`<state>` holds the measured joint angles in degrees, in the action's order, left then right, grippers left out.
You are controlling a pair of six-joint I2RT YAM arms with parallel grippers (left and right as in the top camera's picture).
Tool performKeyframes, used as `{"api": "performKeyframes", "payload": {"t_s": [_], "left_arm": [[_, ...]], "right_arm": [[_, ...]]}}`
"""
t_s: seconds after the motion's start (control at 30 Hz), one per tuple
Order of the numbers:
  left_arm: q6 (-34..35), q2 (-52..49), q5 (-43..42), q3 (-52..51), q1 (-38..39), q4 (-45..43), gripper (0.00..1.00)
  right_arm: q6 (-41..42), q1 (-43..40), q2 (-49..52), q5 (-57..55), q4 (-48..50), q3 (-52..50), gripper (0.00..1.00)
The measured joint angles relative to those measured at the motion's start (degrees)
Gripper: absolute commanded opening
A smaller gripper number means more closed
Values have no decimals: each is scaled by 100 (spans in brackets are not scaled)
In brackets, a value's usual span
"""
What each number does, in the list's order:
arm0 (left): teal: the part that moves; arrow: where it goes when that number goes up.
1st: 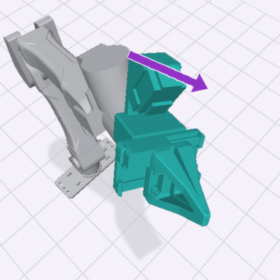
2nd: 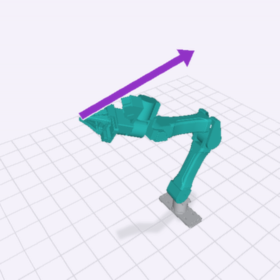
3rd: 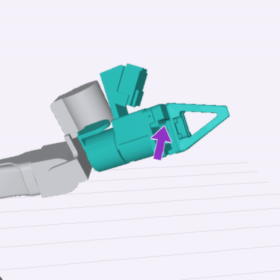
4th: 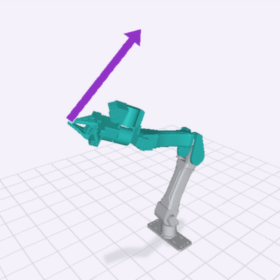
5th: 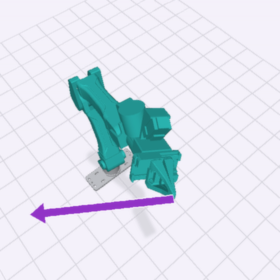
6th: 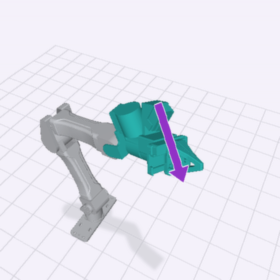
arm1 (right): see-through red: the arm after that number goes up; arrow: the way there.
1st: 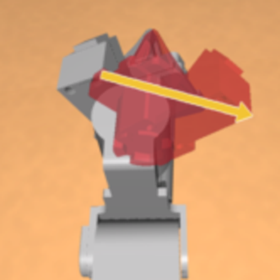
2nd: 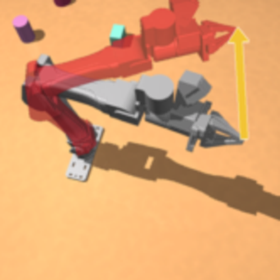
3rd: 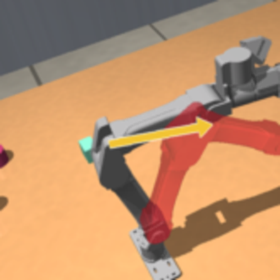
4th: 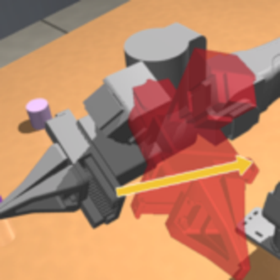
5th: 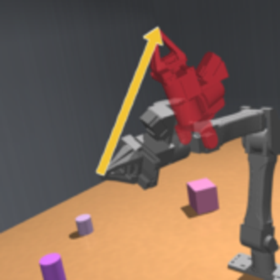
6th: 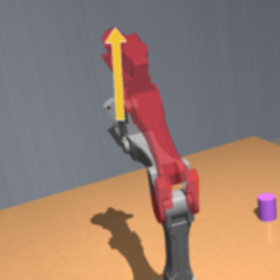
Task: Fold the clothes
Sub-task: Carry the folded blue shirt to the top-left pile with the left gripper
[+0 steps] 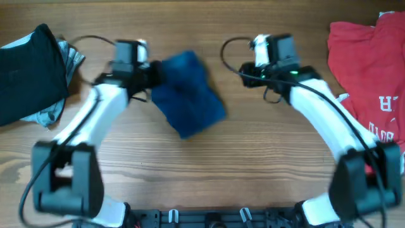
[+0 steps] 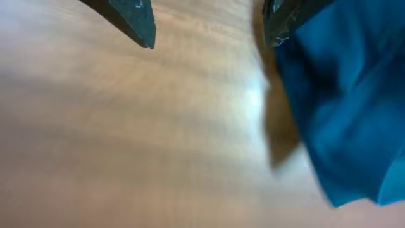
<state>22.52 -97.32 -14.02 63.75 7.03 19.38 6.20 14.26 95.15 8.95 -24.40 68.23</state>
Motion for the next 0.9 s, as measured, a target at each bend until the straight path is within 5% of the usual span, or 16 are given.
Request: {"api": "performKeyframes", "payload": {"t_s": [0.2, 0.4, 0.77, 0.9], "left_arm": [[-896, 498, 1156, 15, -1543, -452, 4], [-1071, 503, 1484, 28, -3036, -2026, 4], [-1189, 503, 1156, 291, -3910, -2905, 4], [-955, 503, 461, 293, -3936, -3012, 4]], "right_arm": [[35, -120, -623, 0, -15, 131, 54], [197, -118, -623, 0, 20, 131, 54], [407, -120, -623, -162, 125, 131, 53], [501, -118, -623, -201, 125, 131, 53]]}}
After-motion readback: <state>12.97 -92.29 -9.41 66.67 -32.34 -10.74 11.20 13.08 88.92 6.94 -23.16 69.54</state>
